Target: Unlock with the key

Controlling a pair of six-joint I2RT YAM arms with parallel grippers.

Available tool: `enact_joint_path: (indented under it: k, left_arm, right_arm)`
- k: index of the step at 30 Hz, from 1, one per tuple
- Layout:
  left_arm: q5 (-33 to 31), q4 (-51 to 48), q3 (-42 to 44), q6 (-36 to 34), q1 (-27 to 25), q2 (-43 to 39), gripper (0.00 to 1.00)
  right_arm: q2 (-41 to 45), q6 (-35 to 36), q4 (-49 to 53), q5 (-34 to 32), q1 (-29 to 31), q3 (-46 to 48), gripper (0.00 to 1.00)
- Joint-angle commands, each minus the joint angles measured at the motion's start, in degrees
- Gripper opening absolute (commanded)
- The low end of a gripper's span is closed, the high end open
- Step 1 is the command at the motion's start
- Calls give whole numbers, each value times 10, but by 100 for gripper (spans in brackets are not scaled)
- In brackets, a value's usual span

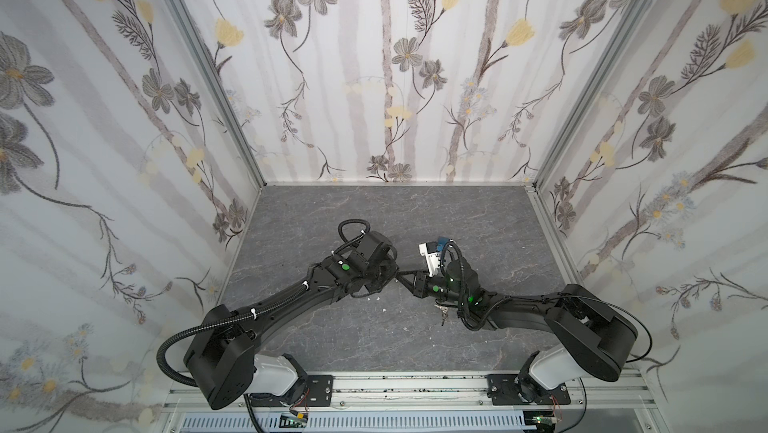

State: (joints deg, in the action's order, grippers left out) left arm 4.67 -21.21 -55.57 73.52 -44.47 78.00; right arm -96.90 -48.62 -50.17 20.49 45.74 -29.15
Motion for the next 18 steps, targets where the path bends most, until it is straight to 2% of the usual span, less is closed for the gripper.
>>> enact_joint_path:
  k: [1,10,18]
  left_arm:
    - [-8,23,5,0,0,-10,0]
    - [-7,52,16,0,0,-17,0]
    - [-15,95,36,-9,0,-41,0]
  right_arm:
    - [-5,-13,-45,9,1,-5,15]
    - [-12,-26,-68,23,-2,-1,0]
    - [-25,-63,-121,51,-18,13,0]
